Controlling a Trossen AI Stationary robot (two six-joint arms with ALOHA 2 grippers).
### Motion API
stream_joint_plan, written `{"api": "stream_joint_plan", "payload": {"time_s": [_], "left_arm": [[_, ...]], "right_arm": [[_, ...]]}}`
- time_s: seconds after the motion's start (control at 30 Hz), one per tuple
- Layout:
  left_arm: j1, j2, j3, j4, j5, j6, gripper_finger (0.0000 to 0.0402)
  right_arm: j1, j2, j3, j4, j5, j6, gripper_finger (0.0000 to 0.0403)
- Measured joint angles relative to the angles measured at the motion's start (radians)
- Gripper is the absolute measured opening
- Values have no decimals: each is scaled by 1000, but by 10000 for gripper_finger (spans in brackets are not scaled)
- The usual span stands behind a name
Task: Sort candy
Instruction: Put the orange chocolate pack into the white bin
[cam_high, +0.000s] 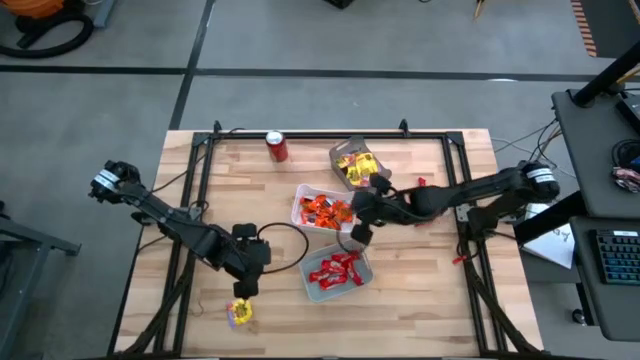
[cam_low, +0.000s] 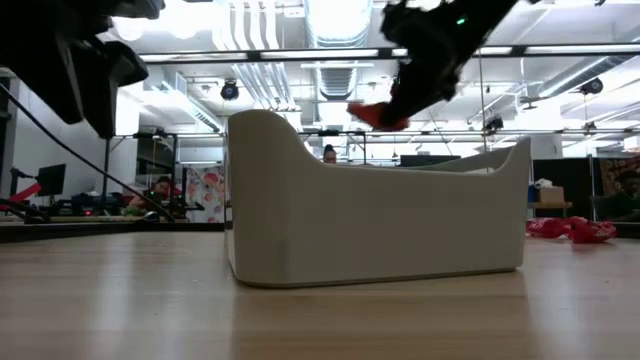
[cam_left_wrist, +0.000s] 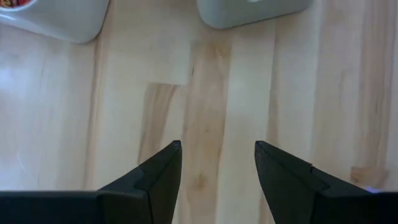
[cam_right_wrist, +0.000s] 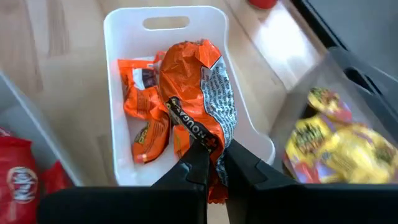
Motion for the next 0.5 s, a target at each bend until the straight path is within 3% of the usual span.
{"api": "stream_joint_plan", "payload": {"time_s": [0.3,0.5], "left_arm": [[-88,0,-2,-51,7,-178,186],[-159,0,-2,-55,7,-282,186]], "right_arm": [[-94,199,144,14,-84,-190,18],[-134,298,218,18,-83,-212,38]]}}
